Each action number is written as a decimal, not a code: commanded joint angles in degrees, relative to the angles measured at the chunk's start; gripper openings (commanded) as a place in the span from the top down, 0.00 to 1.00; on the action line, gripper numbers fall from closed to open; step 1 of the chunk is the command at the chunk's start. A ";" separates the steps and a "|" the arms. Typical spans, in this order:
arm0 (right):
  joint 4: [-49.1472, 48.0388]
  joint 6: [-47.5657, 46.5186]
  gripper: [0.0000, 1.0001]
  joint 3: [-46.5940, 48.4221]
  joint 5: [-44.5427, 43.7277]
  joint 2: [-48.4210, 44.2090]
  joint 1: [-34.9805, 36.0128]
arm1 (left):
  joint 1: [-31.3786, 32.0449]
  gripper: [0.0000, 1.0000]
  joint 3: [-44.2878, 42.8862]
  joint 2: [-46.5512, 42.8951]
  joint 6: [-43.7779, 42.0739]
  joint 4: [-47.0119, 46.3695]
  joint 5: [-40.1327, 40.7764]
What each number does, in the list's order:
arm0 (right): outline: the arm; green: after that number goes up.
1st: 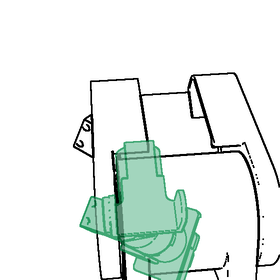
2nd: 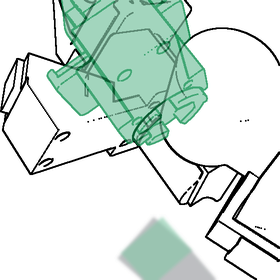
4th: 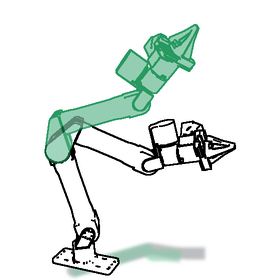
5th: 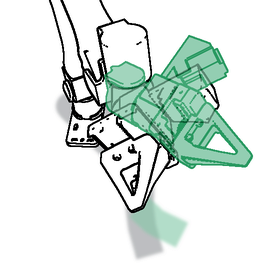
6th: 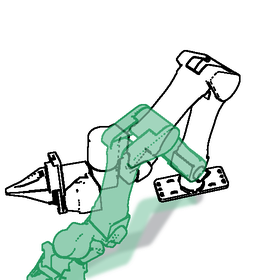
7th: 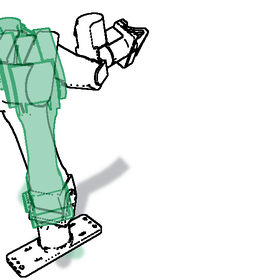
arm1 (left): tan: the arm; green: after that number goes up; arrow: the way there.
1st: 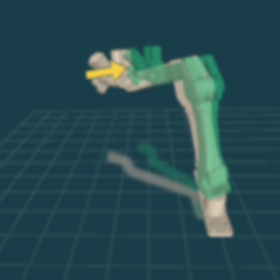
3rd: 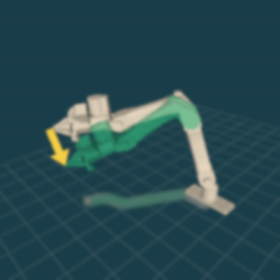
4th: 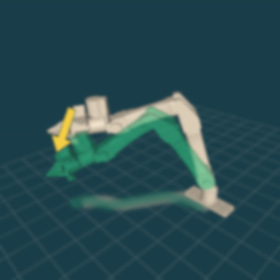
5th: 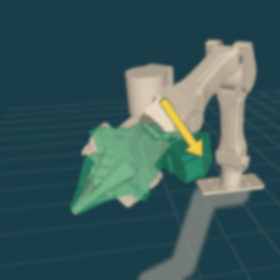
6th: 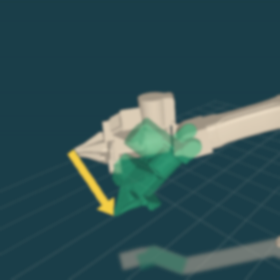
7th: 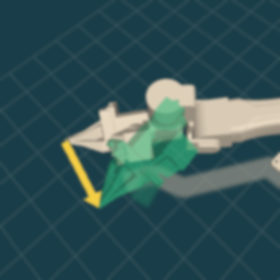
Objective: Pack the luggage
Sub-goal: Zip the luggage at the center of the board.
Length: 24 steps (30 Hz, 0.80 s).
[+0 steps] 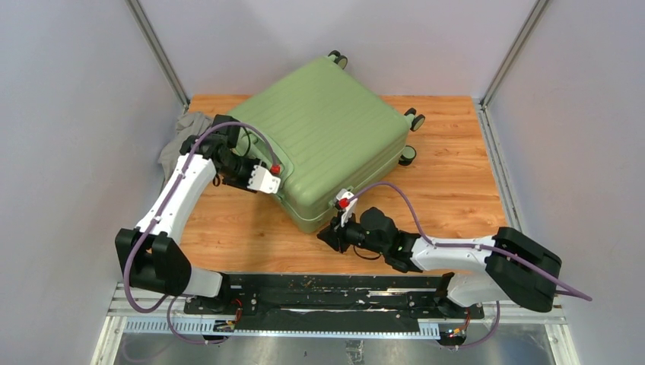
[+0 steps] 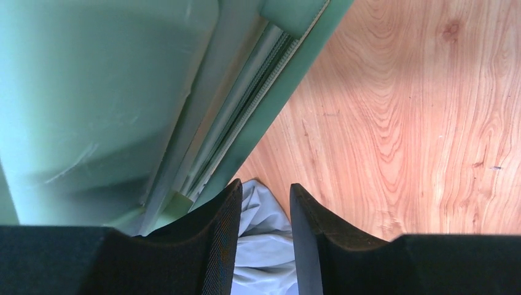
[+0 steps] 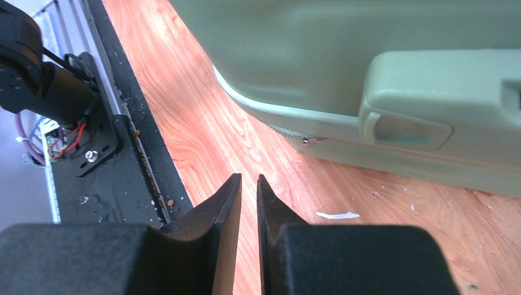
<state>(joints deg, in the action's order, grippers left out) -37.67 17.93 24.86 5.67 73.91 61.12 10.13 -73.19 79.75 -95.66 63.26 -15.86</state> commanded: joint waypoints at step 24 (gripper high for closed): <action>-0.77 5.83 0.83 -6.14 1.76 -10.03 -5.00 | 0.15 0.50 0.83 1.06 -0.58 -6.91 -1.16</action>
<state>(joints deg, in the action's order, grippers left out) -37.87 22.55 20.34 7.51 66.35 57.63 10.15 -72.14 79.07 -99.02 62.48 -18.52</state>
